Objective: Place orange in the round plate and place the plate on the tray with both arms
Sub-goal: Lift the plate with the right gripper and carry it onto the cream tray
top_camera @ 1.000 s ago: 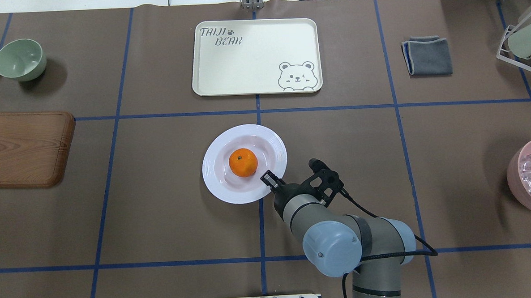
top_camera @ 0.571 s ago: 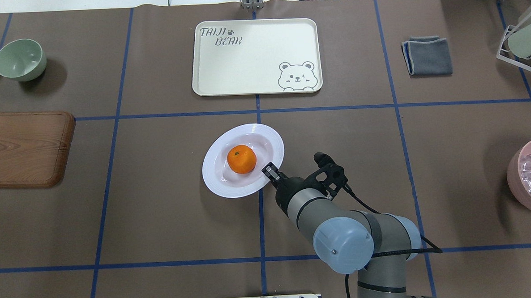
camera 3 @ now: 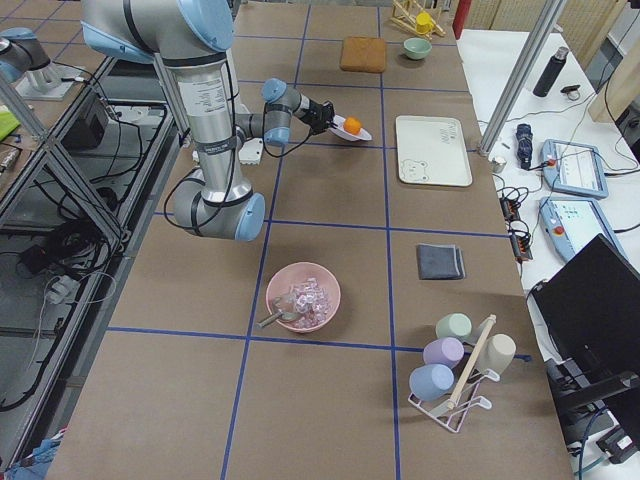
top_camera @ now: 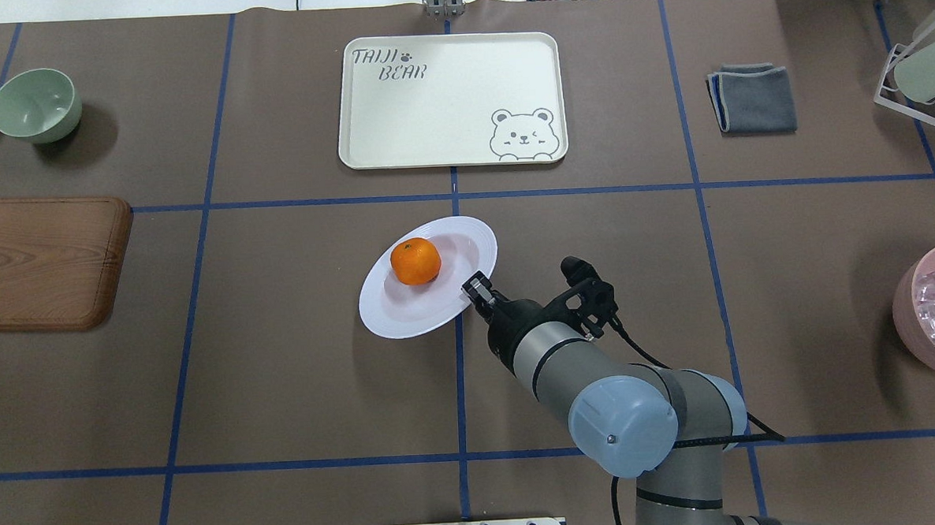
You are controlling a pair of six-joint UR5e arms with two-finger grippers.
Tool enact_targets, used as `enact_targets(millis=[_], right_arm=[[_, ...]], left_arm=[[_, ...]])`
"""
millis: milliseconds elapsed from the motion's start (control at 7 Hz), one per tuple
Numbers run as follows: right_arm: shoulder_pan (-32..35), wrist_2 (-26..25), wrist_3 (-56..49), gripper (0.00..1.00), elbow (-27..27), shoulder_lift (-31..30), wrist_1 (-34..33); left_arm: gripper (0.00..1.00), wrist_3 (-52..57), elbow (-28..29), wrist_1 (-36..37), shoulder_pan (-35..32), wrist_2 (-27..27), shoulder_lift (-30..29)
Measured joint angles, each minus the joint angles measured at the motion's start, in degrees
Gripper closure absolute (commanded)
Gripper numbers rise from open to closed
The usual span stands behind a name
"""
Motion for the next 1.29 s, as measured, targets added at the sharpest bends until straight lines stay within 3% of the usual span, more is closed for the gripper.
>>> enact_targets(millis=[857,1286], right_arm=[[5.3,-0.8,3.6,1.0,2.7,0.8,0.1],[12.8,0.6,6.5,1.0,-2.0,2.9,-0.2]], left_arm=[[0.01,-0.1,-0.5,0.3,0.0,0.0,0.1],[0.01,-0.5,-1.7,3.0,0.0,-0.9,-0.1]])
